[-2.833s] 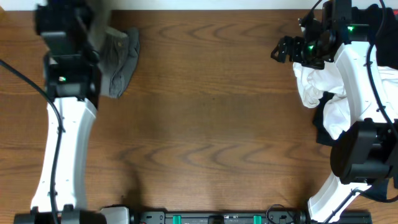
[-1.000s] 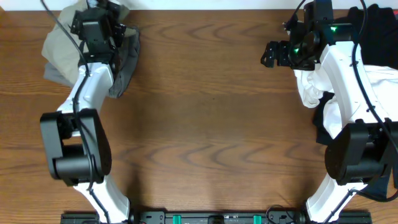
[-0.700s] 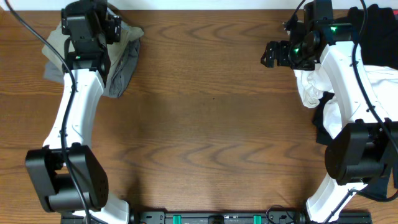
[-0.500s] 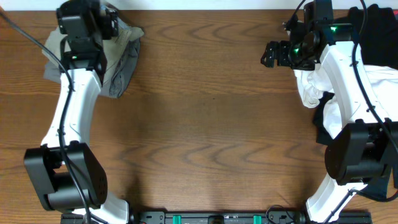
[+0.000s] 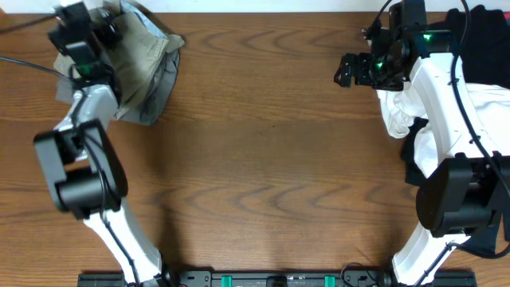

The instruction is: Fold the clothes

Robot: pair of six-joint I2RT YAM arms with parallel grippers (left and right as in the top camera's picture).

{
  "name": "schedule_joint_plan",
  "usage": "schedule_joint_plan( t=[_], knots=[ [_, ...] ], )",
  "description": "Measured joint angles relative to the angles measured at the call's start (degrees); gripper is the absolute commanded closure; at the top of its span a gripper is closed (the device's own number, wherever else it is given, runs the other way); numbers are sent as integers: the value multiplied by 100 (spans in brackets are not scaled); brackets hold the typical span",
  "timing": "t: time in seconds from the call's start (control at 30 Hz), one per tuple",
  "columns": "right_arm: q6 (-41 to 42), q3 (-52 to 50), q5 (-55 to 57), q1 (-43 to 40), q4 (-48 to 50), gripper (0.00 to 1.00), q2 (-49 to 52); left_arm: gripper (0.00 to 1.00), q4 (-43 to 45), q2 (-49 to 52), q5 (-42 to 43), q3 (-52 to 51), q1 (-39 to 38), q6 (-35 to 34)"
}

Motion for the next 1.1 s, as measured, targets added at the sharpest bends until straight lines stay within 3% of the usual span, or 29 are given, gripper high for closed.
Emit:
schedule_joint_plan(
  t=[0.23,0.47,0.63,0.93,1.1],
  knots=[
    [-4,0,0,162,-7,1,0,2,-160,1130,2,13,-13,-37],
    [-72,0,0,190,-24,1,0,2,-247,1189,0,131,-15,-46],
    [-103,0,0,190,-17,1,0,2,-363,879,-2,92,-87,-44],
    [-114,0,0,190,-11,1,0,2,-382,-638,4,66,-745,-42],
    [-114,0,0,190,-24,1,0,2,-907,-560,4,118,-970,-39]
  ],
)
